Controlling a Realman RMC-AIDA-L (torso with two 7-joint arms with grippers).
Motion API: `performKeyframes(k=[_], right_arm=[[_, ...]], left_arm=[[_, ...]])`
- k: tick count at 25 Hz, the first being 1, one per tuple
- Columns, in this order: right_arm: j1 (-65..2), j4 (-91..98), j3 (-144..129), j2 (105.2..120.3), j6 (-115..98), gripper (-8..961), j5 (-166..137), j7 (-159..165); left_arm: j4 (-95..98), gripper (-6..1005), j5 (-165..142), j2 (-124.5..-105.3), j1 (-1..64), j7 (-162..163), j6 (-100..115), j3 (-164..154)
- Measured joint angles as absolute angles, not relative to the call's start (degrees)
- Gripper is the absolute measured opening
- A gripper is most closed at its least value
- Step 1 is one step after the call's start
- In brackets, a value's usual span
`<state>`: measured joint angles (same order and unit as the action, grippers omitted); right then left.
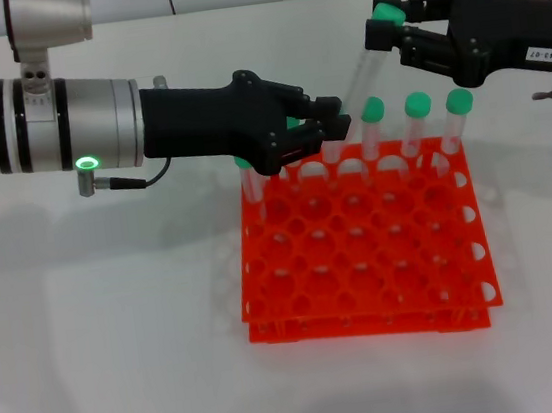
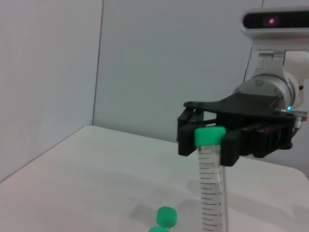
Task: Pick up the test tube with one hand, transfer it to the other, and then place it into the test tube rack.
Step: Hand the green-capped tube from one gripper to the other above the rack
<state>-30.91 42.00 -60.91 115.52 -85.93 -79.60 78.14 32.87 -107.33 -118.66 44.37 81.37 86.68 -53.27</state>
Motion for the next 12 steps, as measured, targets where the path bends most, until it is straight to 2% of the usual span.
performKeyframes(k=[12], right_arm=[[-31.0,42.0,-60.9,115.48,-85.9,276,-79.6,78.1]], left_arm=[[32.8,132,-107.3,-118.83,44.4,82.8,86.5,-53.1]])
